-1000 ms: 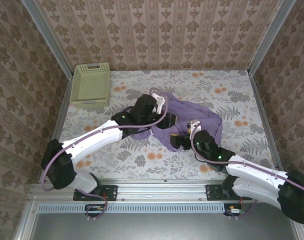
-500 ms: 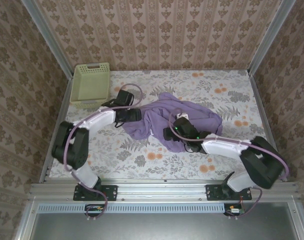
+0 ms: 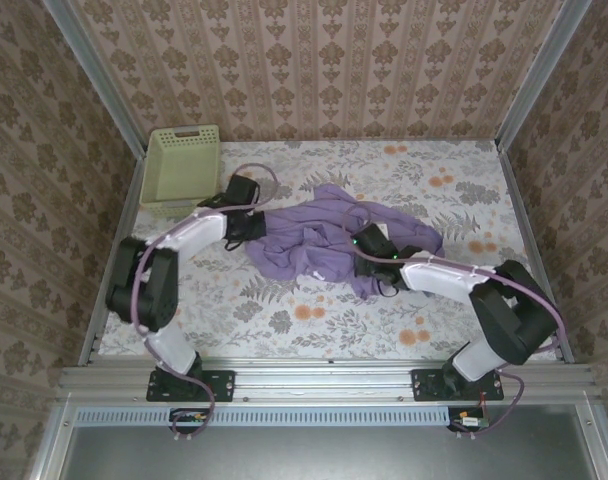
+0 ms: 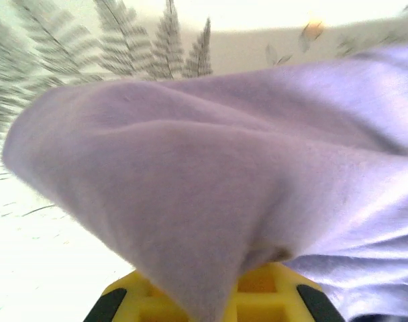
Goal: Fold the inside-out t-shirt
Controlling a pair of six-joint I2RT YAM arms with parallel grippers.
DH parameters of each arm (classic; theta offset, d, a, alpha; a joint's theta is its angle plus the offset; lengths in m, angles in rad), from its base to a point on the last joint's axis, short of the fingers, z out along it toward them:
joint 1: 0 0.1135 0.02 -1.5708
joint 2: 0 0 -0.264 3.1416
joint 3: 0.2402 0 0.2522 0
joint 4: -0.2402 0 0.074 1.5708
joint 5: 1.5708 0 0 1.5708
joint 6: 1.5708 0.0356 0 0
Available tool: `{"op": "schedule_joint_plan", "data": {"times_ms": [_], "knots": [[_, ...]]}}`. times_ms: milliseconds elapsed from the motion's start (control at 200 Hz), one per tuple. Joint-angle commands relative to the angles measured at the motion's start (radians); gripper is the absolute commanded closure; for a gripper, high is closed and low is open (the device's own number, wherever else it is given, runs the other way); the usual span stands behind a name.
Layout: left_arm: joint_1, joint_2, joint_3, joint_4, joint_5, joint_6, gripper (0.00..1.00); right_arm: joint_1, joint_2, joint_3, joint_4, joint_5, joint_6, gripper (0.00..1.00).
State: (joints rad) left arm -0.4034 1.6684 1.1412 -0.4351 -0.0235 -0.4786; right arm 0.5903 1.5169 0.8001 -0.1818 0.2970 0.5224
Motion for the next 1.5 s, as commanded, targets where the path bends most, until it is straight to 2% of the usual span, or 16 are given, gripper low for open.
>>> {"op": "schedule_joint_plan", "data": {"times_ms": [0,105,215,315,430,455,480,525,610,690,820,920,1040,1235,1340,1495], "knots": [[0.017,-0.240,-0.001,-0.048,-0.084,-0.019,1.00,-0.051,-0.066,0.122,-0.079,0.054,-0.077,1.00],[0.009,-0.447,-0.019,-0.075,-0.102,-0.027,1.00,-0.123,-0.047,0.226,-0.093,0.026,-0.093,1.00],[-0.045,-0.612,-0.035,-0.096,-0.114,-0.039,1.00,-0.171,0.036,0.385,-0.106,-0.045,-0.125,1.00],[-0.175,-0.677,-0.049,-0.095,-0.133,-0.075,1.00,-0.175,0.138,0.553,-0.155,-0.083,-0.154,1.00],[-0.344,-0.630,-0.075,-0.043,-0.136,-0.133,1.00,-0.198,0.217,0.653,-0.185,-0.159,-0.149,1.00],[-0.379,-0.608,-0.088,-0.012,-0.121,-0.150,1.00,-0.200,0.226,0.663,-0.192,-0.162,-0.149,0.95],[-0.414,-0.583,-0.100,0.027,-0.098,-0.165,0.99,-0.202,0.234,0.668,-0.199,-0.157,-0.150,0.86],[-0.474,-0.525,-0.123,0.111,-0.061,-0.194,0.92,-0.204,0.236,0.665,-0.211,-0.134,-0.151,0.62],[-0.542,-0.381,-0.100,0.206,0.053,-0.200,0.67,-0.218,0.202,0.615,-0.220,-0.095,-0.144,0.44],[-0.566,-0.301,-0.058,0.186,0.061,-0.177,0.48,-0.242,0.130,0.527,-0.215,-0.100,-0.121,0.33],[-0.525,-0.345,-0.127,0.165,0.000,-0.170,0.32,-0.243,-0.010,0.366,-0.201,-0.129,-0.097,0.26],[-0.458,-0.375,-0.182,0.126,-0.003,-0.167,0.30,-0.210,-0.110,0.242,-0.199,-0.171,-0.068,0.24],[-0.411,-0.341,-0.206,0.120,0.058,-0.136,0.30,-0.119,-0.209,0.113,-0.209,-0.169,-0.036,0.23],[-0.473,-0.218,-0.155,0.122,0.085,-0.070,0.32,-0.008,-0.315,-0.067,-0.226,-0.164,0.025,0.24],[-0.511,-0.169,-0.145,0.138,0.076,-0.041,0.31,0.002,-0.341,-0.143,-0.216,-0.180,0.069,0.23],[-0.536,-0.130,-0.158,0.187,0.087,-0.008,0.30,0.002,-0.320,-0.239,-0.086,-0.237,0.121,0.22]]}}
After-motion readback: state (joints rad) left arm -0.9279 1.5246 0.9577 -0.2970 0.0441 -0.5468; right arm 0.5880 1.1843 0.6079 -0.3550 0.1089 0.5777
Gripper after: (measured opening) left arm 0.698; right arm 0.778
